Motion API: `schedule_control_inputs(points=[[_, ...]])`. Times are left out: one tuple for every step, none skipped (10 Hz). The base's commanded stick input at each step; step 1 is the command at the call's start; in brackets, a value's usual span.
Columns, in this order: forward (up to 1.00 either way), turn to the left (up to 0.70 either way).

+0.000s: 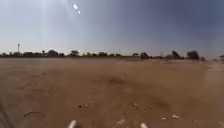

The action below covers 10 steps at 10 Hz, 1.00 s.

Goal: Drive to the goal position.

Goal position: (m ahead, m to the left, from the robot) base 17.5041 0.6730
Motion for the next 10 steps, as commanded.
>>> schedule_control_inputs(points=[[0.50,0.00],[0.50,0.00],[0.50,0.00],[0.50,0.00],[0.50,0.00],[0.50,0.00],[0.50,0.00],[0.50,0.00],[0.50,0.00],[0.50,0.00]])
